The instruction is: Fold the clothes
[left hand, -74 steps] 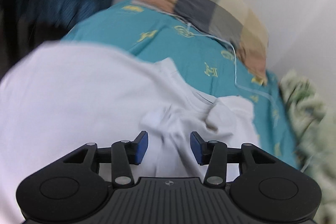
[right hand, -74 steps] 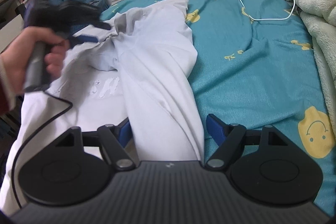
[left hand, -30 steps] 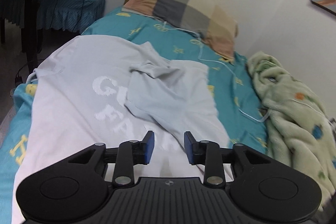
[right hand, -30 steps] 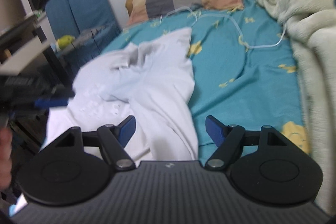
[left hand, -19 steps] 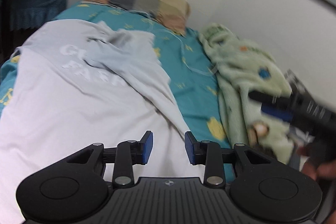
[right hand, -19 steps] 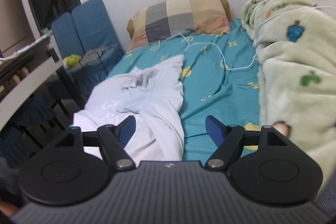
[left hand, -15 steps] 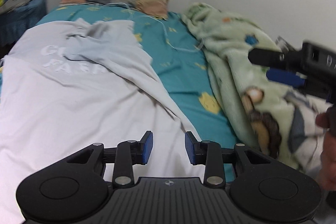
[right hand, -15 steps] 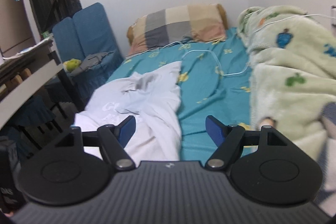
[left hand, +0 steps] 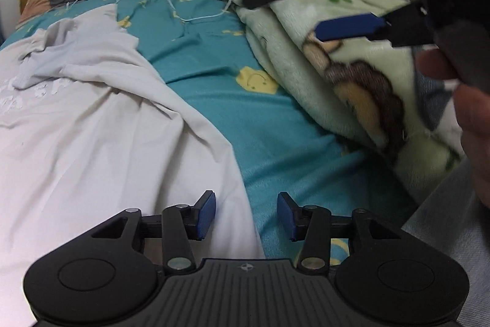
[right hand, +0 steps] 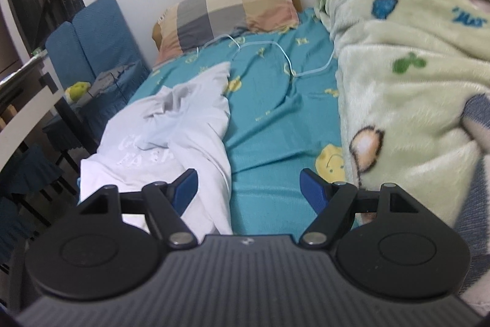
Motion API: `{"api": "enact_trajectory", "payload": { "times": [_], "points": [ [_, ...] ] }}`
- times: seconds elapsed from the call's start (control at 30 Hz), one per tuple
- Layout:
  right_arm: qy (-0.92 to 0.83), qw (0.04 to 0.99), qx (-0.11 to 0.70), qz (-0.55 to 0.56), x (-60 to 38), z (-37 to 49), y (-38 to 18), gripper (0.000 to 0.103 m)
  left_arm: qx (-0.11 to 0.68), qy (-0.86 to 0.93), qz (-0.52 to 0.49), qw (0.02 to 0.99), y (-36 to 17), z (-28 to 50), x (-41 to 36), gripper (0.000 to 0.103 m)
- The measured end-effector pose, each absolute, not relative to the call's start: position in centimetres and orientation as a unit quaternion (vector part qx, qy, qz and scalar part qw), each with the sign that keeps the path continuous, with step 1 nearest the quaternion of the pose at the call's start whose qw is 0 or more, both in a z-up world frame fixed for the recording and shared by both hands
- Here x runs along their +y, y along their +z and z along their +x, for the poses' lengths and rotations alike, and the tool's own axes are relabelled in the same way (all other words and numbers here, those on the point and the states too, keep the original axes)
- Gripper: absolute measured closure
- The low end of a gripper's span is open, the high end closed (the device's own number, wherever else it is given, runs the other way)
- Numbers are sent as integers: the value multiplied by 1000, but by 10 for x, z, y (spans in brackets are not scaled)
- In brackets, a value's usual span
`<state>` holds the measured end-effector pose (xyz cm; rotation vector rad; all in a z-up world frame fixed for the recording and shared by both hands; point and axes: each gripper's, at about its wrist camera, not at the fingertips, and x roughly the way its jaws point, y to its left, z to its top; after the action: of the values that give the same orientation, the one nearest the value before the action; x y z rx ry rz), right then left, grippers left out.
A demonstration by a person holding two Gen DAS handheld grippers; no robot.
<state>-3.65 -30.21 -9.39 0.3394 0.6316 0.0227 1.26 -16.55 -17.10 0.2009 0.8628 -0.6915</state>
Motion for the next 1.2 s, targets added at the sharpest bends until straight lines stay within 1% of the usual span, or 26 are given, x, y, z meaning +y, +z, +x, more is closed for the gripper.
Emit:
{"api": "enact_trajectory", "payload": {
  "times": [0.03, 0.07, 0.13, 0.23, 0.3, 0.4, 0.53, 0.6, 0.7, 0.77, 0.87, 0.97, 1.1, 1.17, 1.2],
  "points": [
    [10, 935, 312, 168, -302, -34, -96, 28, 408, -327, 101, 847, -172, 12, -167, 85],
    [10, 934, 313, 171, -303, -33, -97, 28, 407, -329, 99, 846, -171, 13, -166, 98],
    [10, 934, 311, 176, -305, -33, -97, 28, 403, -335, 85, 848, -165, 15, -162, 102],
    [11, 933, 309, 184, -308, -32, -97, 28, 390, -345, 24, 853, -138, 17, -141, 102],
    [11, 932, 308, 190, -310, -31, -97, 28, 391, -359, -39, 846, -114, 21, -120, 102],
    [12, 931, 306, 198, -312, -31, -96, 28, 410, -356, -130, 830, -90, 31, -78, 102],
    [18, 927, 314, 204, -313, -27, -100, 28, 458, -295, -213, 811, -88, 46, -11, 102],
    [25, 922, 330, 203, -310, -23, -105, 28, 489, -255, -212, 807, -101, 51, 14, 102],
    [43, 908, 362, 207, -302, -15, -116, 28, 547, -168, -228, 788, -136, 58, 38, 101],
    [64, 894, 390, 211, -294, -10, -126, 28, 569, -142, -245, 772, -153, 64, 43, 101],
    [111, 865, 438, 220, -277, -3, -144, 28, 570, -144, -250, 769, -156, 71, 41, 101],
    [156, 836, 485, 202, -251, 3, -158, 29, 559, -153, -230, 782, -152, 72, 35, 101],
    [182, 801, 541, 184, -230, 6, -173, 28, 560, -157, -235, 779, -154, 69, 38, 101],
    [196, 791, 554, 168, -221, 4, -172, 31, 557, -162, -238, 779, -153, 66, 39, 100],
    [203, 787, 560, 158, -215, 2, -171, 35, 555, -167, -241, 779, -153, 65, 38, 100]
  ]
}}
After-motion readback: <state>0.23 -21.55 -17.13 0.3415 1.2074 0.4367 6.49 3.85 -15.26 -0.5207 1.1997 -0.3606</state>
